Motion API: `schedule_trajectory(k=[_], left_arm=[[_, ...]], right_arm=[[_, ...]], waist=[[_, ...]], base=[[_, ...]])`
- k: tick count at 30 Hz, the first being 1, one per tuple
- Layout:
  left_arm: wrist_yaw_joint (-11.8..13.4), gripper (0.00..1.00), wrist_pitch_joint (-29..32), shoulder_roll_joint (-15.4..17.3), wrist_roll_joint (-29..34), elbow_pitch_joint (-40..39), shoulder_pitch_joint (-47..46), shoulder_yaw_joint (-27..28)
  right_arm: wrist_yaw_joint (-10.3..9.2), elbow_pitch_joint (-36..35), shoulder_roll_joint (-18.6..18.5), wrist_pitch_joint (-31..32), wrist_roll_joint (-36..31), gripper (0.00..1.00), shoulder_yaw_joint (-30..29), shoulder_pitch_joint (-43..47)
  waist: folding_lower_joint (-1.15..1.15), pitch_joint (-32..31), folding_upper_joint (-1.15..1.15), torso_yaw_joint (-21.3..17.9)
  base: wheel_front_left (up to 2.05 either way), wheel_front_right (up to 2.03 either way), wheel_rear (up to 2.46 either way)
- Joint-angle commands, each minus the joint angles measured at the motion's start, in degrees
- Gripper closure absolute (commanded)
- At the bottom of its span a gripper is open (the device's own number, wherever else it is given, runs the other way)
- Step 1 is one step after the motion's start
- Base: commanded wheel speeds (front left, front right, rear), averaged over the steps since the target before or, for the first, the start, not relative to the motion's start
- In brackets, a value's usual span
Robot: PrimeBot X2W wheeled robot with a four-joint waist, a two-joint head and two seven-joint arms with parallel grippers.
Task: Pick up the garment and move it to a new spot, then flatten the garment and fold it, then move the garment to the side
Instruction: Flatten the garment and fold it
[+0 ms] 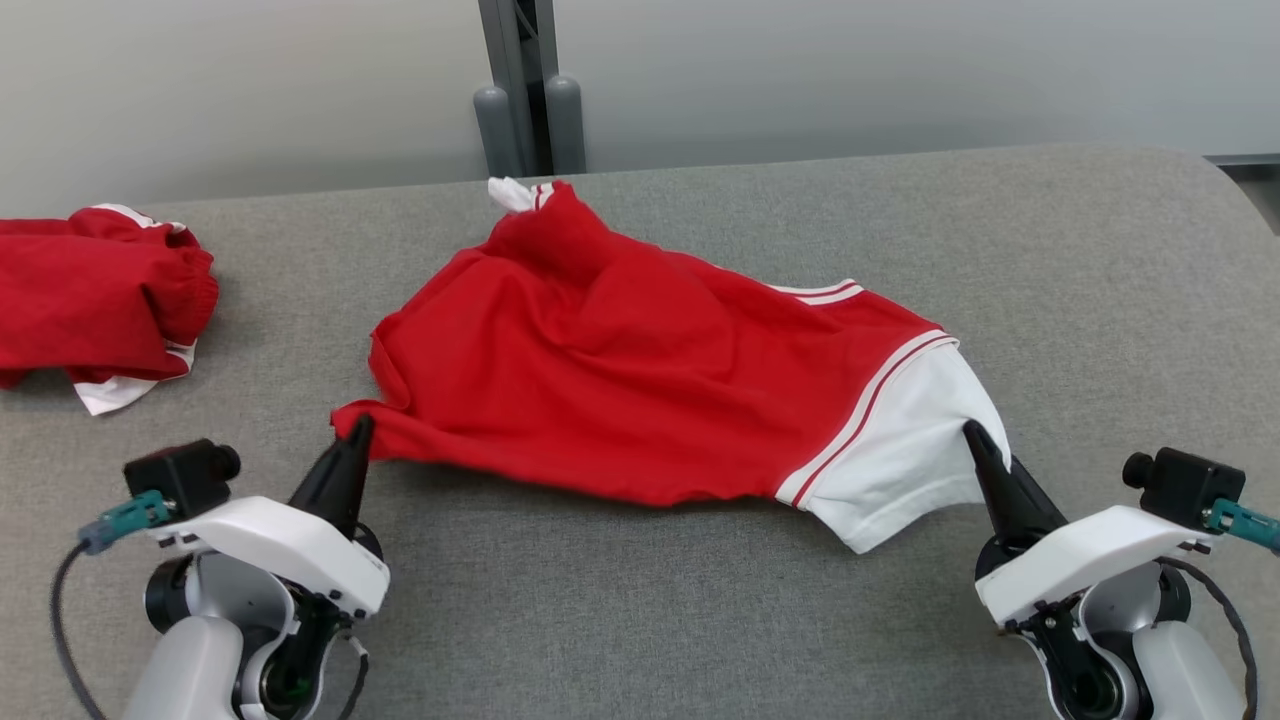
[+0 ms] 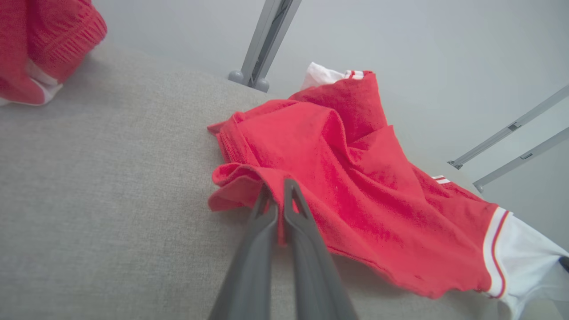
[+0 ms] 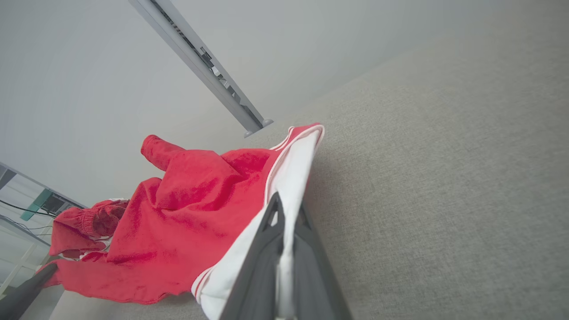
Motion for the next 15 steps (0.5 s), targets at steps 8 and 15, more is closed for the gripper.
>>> schedule_trajectory(k=[8, 15], left_arm=[[0.89, 1.00, -0.58, 0.71, -3.92, -13.00, 1.19, 4.14], [2.14, 1.00, 1.05, 0.83, -7.14, -21.73, 0.61, 6.52]], right_arm=[[0.01, -4.53, -0.36, 1.65, 2.68, 1.00, -1.17, -3.85], [0.01, -9.22, -0.36, 3.56, 6.90, 1.00, -3.07, -6.98]], waist=[[0.00, -2.90, 0.00, -0.17], [0.00, -4.43, 0.00, -0.63]], base=[[0.00, 0.00, 0.00], [0.00, 0.00, 0.00]])
